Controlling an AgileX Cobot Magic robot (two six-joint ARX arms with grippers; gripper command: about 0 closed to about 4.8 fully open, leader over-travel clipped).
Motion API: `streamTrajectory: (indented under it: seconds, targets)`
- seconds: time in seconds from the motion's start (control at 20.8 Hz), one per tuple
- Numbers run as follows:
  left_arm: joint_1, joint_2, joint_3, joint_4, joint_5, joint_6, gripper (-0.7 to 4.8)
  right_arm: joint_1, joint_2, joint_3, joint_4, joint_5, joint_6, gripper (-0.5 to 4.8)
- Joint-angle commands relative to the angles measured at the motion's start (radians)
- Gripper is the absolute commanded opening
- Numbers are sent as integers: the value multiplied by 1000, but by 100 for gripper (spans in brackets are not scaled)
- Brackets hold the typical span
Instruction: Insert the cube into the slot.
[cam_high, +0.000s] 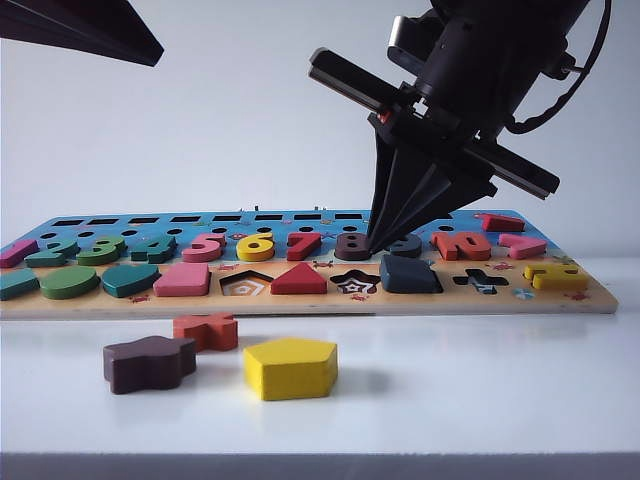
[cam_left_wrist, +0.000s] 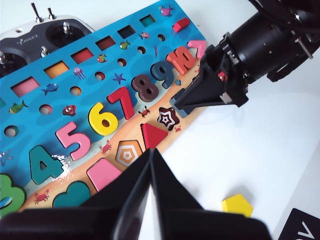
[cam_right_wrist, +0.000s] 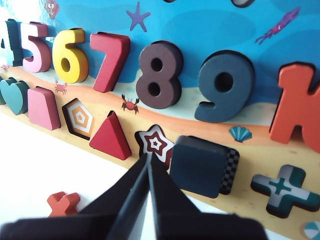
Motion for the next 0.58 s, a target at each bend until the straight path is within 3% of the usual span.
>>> streamTrajectory:
  seconds: [0.05,0.58]
  targets:
    - [-1,0,2,25,6,-3,17,2,11,3,8,7,1,-8]
    - [-1,0,2,25,6,-3,17,1,33,3,-7,23,0,-8]
